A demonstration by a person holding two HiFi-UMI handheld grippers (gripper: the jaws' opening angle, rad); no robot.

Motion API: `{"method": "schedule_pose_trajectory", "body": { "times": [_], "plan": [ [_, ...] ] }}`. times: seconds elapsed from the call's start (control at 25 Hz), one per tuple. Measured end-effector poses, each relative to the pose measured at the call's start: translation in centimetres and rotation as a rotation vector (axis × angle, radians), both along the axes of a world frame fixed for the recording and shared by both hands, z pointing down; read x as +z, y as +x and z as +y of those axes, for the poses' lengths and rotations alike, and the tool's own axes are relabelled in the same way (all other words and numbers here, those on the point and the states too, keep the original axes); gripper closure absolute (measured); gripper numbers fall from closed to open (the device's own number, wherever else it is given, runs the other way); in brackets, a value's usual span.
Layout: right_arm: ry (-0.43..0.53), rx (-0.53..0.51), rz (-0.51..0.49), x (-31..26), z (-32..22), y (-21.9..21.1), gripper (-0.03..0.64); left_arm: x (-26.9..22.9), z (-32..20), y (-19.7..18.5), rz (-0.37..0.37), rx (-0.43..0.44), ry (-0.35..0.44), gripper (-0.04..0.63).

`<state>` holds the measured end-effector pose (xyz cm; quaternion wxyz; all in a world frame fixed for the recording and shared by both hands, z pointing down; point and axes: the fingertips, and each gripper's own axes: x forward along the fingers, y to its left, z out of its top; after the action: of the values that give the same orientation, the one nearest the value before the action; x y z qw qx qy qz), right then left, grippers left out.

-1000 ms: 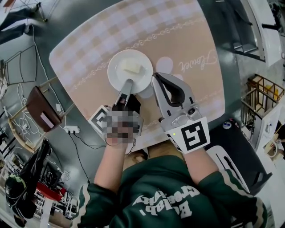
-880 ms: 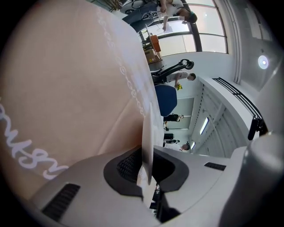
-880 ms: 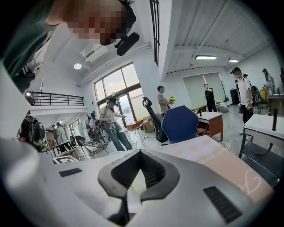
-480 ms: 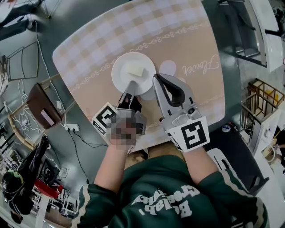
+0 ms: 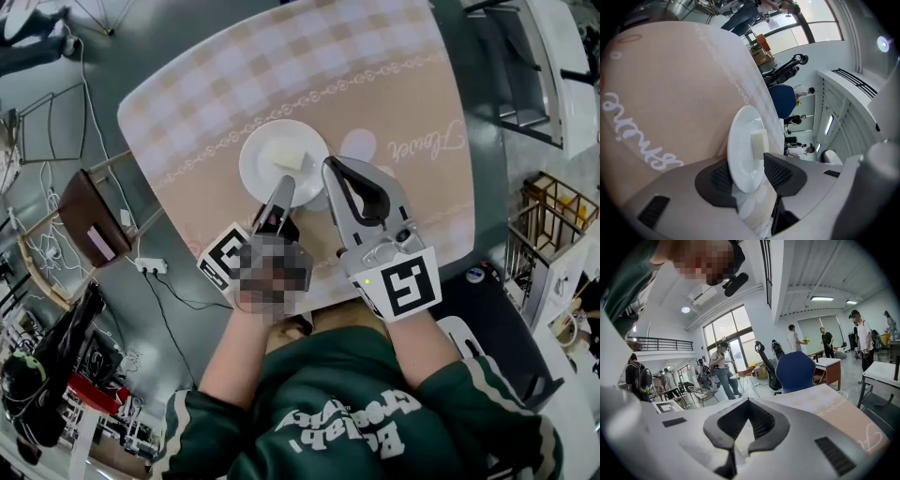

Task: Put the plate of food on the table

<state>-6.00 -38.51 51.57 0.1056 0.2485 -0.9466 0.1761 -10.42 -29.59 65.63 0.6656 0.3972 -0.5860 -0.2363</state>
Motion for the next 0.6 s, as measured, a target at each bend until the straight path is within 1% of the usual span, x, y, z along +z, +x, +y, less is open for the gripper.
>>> {"method": "schedule_pose_trajectory", "body": {
  "times": [0.28, 0.6],
  "plan": [
    [0.007, -0.003, -0.005, -0.5, 0.5, -0.1, 0.601, -0.2, 1.6, 0.1, -0.001, -0.009, -0.013, 0.423],
    [0.022, -0.008, -0.009, -1.2, 1.5, -0.1, 0.601, -0.7, 2.4, -0.2, -0.008, -0.018, 0.008, 0.410]
  ]
}}
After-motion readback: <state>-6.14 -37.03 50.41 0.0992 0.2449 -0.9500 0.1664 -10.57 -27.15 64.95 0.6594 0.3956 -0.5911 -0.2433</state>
